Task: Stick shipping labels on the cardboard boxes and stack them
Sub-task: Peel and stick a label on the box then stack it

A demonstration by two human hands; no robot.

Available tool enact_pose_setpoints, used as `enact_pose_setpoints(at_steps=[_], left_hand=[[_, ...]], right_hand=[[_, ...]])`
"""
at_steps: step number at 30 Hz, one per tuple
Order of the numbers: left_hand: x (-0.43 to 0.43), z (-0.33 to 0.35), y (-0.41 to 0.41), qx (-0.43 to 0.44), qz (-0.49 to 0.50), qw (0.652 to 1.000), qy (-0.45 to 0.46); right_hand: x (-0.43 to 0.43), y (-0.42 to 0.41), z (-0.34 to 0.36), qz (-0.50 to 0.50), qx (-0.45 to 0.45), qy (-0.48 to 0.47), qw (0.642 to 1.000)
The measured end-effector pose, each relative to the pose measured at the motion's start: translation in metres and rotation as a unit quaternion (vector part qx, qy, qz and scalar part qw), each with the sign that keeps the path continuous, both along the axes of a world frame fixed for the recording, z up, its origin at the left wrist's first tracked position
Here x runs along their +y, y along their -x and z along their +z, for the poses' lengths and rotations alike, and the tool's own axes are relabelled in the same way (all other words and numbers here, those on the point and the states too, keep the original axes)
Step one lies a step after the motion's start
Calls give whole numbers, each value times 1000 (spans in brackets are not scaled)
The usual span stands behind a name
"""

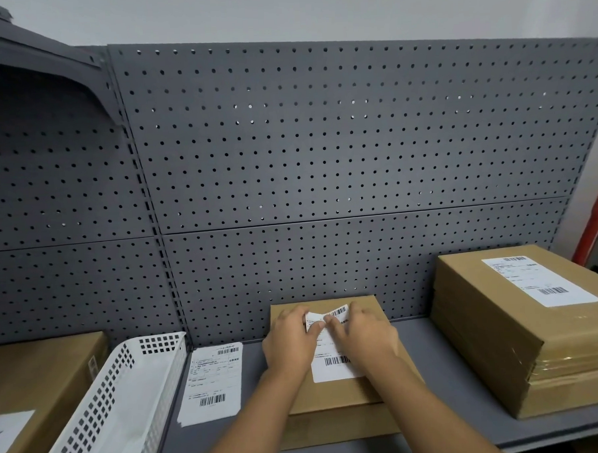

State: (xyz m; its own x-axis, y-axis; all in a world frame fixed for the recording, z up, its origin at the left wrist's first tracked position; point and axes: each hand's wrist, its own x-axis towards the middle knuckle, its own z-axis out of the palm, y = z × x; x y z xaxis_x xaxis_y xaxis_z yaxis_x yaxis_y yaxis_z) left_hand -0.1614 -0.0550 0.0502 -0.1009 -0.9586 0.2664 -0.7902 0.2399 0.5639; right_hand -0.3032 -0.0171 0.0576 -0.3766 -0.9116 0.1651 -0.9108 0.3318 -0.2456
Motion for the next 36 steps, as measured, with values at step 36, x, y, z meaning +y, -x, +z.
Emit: enact_pose_setpoints(at_steps=[36], left_hand=[[-42,-8,6,-94,55,994,-8]], right_hand=[[-32,30,-1,-19,-41,23,999]])
